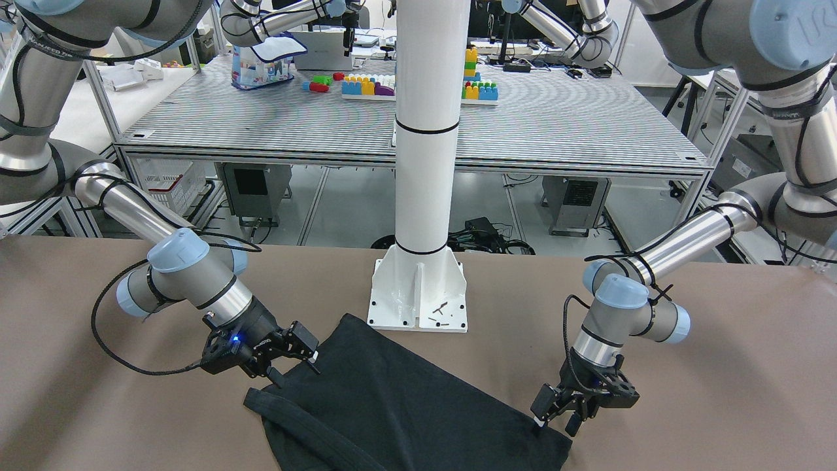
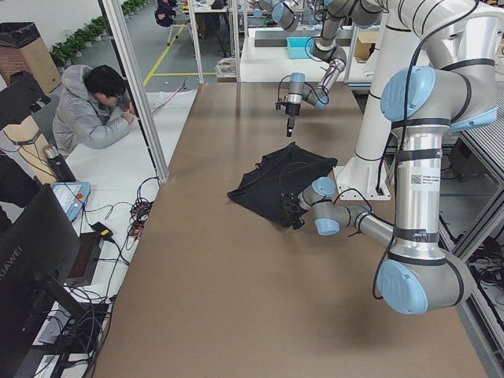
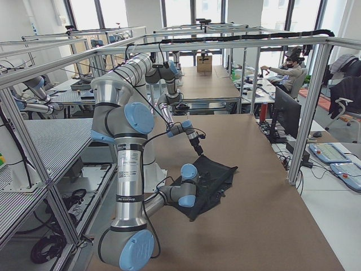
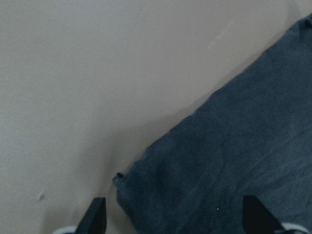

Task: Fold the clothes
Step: 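Grasp the shirt's other near corner with the left gripper while the right holds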

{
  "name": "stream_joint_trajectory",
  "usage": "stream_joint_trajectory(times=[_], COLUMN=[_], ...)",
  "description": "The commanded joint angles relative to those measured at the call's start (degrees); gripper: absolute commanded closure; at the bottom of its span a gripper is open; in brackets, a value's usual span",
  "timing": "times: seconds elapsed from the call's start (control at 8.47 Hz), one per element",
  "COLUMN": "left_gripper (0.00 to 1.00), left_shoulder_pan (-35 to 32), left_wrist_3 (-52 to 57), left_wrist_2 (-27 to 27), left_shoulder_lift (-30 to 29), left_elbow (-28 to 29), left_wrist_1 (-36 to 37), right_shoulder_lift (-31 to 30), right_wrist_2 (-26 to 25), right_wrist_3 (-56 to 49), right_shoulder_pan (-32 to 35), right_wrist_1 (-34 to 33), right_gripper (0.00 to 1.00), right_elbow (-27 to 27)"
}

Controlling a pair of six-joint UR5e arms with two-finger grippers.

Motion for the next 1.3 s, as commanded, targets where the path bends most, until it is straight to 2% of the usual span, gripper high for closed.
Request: stream_joint_trajectory(times=[0.0,0.24,0.35,0.47,0.59,1.18], left_gripper=[0.0,0.01,0.19,0.71,1.0,1.0], left_shoulder_pan=[0.5,0.5,0.5,0.5,0.5,0.5], left_wrist_3=[0.2,0.2,0.1,-0.2,-0.3,-0.4], left_wrist_2=[0.4,0.5,0.5,0.5,0.5,-0.1], left_shoulder_lift=[-0.2,-0.3,-0.4,-0.5,-0.5,-1.0], left_elbow=[1.9,2.2,2.2,2.1,2.0,0.9], left_wrist_1=[0.0,-0.5,-0.5,-0.5,-0.5,-0.4], right_shoulder_lift=[0.0,0.0,0.0,0.0,0.0,-0.1], right_wrist_2=[0.0,0.0,0.0,0.0,0.0,0.0], right_wrist_3=[0.1,0.1,0.1,0.1,0.2,0.2], right_shoulder_pan=[-0.1,-0.1,-0.1,-0.1,-0.1,-0.1], right_wrist_1=[0.0,0.0,0.0,0.0,0.0,0.1], right_gripper=[0.06,0.06,0.06,0.06,0.06,0.06], right_elbow=[-0.2,-0.4,-0.4,-0.4,-0.4,-0.4])
